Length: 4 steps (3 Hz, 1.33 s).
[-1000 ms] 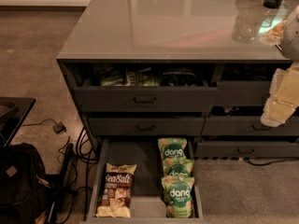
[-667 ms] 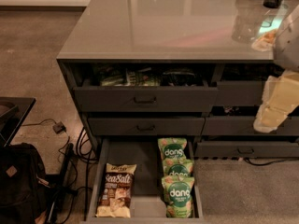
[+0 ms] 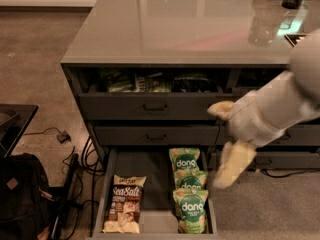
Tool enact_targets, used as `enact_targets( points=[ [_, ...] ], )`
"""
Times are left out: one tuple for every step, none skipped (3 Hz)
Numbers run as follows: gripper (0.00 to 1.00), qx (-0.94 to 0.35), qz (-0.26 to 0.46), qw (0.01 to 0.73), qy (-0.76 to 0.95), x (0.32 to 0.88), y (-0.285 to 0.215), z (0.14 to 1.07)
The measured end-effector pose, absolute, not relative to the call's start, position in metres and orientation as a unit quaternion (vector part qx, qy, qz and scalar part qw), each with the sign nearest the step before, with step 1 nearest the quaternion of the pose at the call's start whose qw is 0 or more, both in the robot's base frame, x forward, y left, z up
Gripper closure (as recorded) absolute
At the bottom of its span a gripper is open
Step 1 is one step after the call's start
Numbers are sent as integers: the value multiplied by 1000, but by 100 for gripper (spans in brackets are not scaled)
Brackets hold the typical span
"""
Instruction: Pick brown chip bag from bottom drawer and place on counter
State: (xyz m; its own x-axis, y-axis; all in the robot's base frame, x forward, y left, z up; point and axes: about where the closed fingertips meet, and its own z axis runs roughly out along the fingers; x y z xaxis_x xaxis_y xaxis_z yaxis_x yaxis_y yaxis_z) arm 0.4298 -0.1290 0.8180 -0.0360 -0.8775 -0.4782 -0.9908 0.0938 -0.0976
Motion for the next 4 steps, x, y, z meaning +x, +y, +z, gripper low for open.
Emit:
enact_targets(
  points=[
    [0,-651,225,257,678,437,-84,735],
    [0,-627,288,285,666,449,-44,668],
    [0,-618,301,291,665,447,0,613],
    [0,-628,282,263,676,433,37,560]
  ],
)
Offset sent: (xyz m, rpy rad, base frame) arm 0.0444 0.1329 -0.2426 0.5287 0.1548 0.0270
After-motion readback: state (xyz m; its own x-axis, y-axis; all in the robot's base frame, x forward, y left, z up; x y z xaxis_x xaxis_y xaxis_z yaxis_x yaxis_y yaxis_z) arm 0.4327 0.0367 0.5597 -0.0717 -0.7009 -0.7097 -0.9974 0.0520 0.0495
